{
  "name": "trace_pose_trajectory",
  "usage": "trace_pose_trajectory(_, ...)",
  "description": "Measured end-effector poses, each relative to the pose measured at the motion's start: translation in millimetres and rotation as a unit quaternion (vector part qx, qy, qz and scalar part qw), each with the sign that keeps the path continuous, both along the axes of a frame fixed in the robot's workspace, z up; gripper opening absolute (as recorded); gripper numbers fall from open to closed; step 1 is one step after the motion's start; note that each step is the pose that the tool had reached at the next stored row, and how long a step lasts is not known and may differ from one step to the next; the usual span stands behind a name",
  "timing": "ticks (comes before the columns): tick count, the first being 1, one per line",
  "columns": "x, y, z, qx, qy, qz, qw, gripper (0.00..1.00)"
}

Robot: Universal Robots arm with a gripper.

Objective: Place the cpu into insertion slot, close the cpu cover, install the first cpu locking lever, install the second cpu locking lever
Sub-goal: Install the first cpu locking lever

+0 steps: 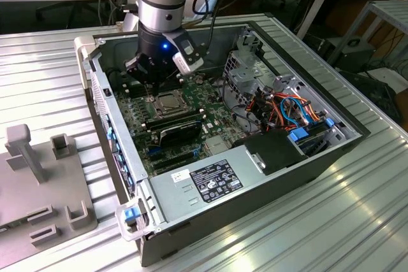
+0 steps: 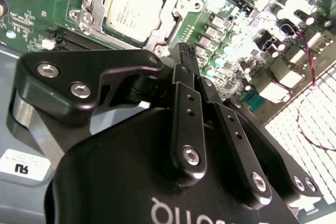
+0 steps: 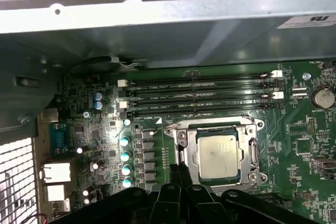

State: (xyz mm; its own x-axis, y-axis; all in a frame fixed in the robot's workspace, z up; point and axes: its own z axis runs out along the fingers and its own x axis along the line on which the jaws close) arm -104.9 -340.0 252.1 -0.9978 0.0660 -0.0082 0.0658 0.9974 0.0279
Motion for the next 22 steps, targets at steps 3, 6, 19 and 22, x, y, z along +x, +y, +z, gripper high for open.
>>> trace_pose_trajectory(3, -3.9, 0.5, 0.6, 0.0001, 0.0, 0.003, 1.0, 0.11)
trace_pose_trajectory(6, -11.2, 0.9, 0.6, 0.0018, 0.0, 0.006, 0.99998, 0.11)
trace_pose_trajectory(19, -20.7, 19.6, -3.5, 0.0102, -0.0001, 0.024, 0.99966, 0.11)
trace_pose_trajectory(22, -17.2, 21.7, -4.1, 0.0103, 0.0, 0.027, 0.99959, 0.11)
